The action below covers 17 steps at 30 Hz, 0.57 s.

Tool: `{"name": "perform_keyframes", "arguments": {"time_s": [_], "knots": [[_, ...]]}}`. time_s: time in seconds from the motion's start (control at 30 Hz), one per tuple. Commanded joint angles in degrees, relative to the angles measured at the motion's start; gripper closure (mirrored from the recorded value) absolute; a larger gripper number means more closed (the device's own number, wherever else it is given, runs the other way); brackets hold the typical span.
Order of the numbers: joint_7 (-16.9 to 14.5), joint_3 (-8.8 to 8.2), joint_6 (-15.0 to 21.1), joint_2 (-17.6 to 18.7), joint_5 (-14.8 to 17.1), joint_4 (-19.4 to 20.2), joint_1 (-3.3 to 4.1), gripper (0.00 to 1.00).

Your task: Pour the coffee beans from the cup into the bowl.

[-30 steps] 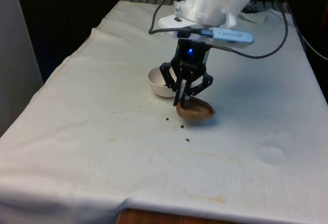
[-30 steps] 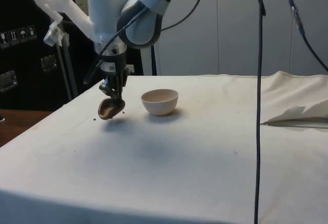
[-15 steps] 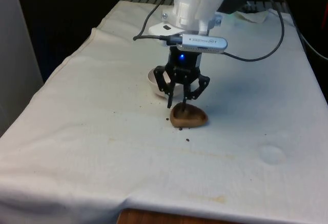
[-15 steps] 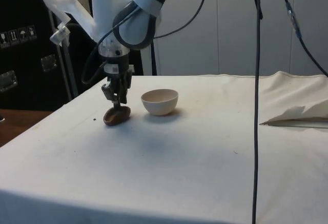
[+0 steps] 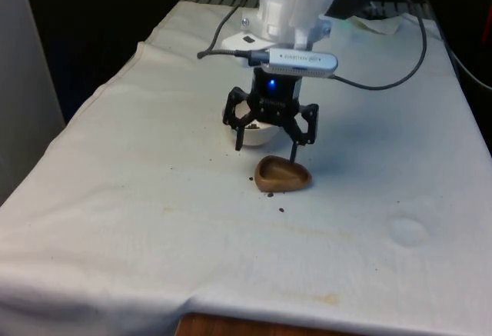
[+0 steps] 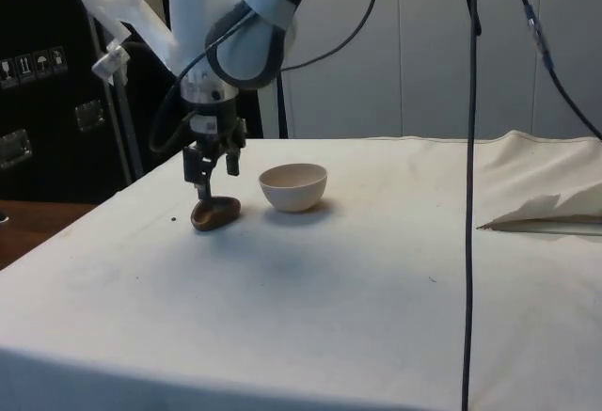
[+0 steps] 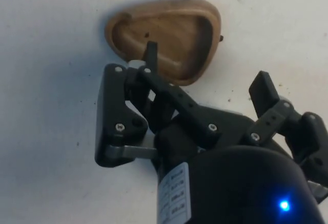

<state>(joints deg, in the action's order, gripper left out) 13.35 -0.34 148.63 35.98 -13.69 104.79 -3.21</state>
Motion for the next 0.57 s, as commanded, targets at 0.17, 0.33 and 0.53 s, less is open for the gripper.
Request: {"name": "perform_keyframes", "arguments": {"time_s": [0.17,0.33,0.53], "knots": [[-0.3,0.34,-2.5,-3.3,0.3,0.9,0.11,0.0],[-0.3,0.29,-4.1,-5.2,0.3,1.1,0.34,0.0],[0.0,0.0,-5.9,-6.7,0.0,0.7,0.74,0.0]]}}
